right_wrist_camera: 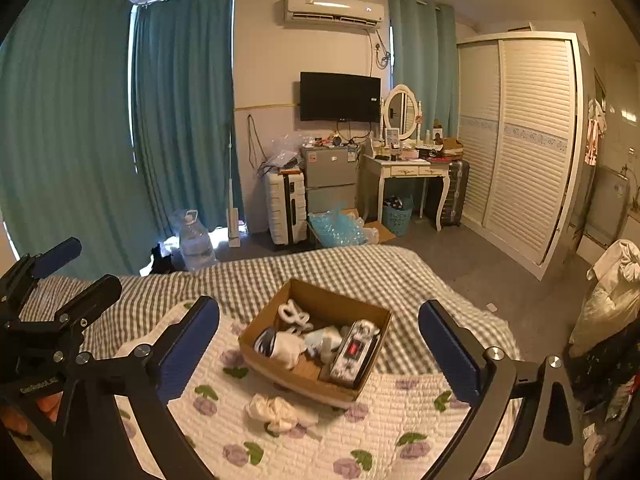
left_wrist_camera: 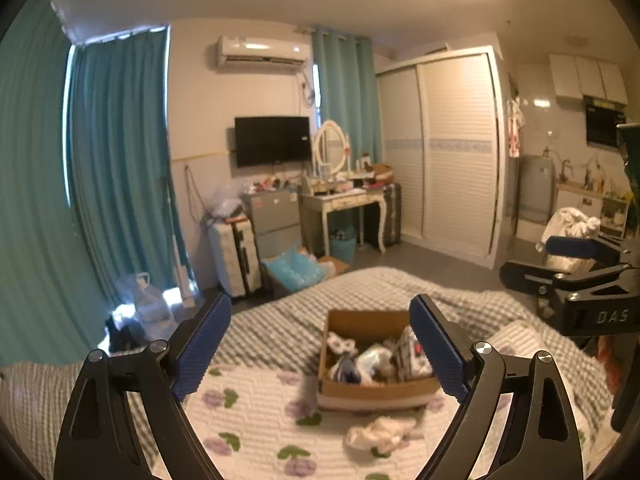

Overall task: Organize soft objects
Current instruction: 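Lift both open grippers away from the box, then grasp the cream lace scrunchie with the right gripper while the left grasps the white cotton puff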

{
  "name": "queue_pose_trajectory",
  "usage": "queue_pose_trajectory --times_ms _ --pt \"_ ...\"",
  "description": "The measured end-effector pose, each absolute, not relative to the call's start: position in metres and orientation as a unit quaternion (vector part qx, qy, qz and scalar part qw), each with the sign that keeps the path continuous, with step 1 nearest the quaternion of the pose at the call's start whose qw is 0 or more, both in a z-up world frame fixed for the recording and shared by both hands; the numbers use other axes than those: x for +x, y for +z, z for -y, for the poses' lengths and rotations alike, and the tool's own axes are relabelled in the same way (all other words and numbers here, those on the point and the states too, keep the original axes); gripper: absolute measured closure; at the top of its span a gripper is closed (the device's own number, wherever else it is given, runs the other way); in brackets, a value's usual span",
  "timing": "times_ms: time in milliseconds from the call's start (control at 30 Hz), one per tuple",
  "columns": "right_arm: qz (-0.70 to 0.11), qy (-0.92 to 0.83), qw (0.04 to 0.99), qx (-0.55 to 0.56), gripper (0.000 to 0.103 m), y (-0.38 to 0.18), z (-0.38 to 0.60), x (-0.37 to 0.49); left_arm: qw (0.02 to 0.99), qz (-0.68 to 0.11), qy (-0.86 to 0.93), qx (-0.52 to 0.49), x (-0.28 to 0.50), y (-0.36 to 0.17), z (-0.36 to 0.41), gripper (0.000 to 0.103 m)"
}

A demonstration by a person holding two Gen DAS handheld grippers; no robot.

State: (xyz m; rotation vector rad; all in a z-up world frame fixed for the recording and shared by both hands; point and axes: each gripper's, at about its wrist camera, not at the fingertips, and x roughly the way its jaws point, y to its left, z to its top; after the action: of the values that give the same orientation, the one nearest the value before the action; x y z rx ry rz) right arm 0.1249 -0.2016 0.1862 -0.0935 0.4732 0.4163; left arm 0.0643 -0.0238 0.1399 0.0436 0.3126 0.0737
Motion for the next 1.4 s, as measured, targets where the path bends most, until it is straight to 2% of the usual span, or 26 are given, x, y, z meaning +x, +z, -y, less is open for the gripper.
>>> queue_pose_trajectory --times_ms 233,567,633,767,833,867,900,933,1000,1067,1400 --pt "-0.268 0.214 0.938 -0.052 0.001 0.123 0.194 0.126 0.978 -0.202 0.033 0.031 0.068 0.076 0.016 0.011" --pt "-0.349 0.22 0.907 -0.08 0.001 -0.013 0.153 0.173 0.958 -0.285 0.037 0.014 0.116 -0.026 0.003 0.011" --pt "-0.363 0.224 0.9 -0.094 0.004 -0.041 0.14 0.182 0.955 -0.294 0.043 0.012 0.121 -0.042 -0.004 0.012" --pt "-0.399 0.232 0.878 -0.122 0.022 -0.092 0.115 0.201 0.947 -0.318 0.046 0.001 0.136 -0.07 -0.018 0.012" --pt "-0.412 0.233 0.872 -0.126 0.027 -0.106 0.109 0.207 0.945 -0.322 0.054 0.005 0.14 -0.078 -0.023 0.012" --pt "-0.417 0.232 0.87 -0.127 0.038 -0.113 0.108 0.211 0.945 -0.322 0.056 0.005 0.141 -0.08 -0.026 0.012" --pt "-0.424 0.229 0.867 -0.13 0.055 -0.118 0.107 0.215 0.944 -0.324 0.056 0.004 0.142 -0.081 -0.028 0.012" --pt "-0.426 0.227 0.866 -0.13 0.063 -0.121 0.107 0.216 0.944 -0.326 0.057 0.003 0.142 -0.083 -0.029 0.012" --pt "-0.421 0.233 0.868 -0.119 0.084 -0.117 0.111 0.217 0.943 -0.329 0.058 0.004 0.142 -0.085 -0.031 0.012" --pt "-0.413 0.246 0.871 -0.096 0.088 -0.105 0.121 0.212 0.942 -0.331 0.061 0.008 0.139 -0.087 -0.029 0.012" --pt "-0.37 0.243 0.896 -0.041 0.088 -0.038 0.186 0.18 0.938 -0.346 0.03 0.017 0.125 -0.076 0.019 0.012"
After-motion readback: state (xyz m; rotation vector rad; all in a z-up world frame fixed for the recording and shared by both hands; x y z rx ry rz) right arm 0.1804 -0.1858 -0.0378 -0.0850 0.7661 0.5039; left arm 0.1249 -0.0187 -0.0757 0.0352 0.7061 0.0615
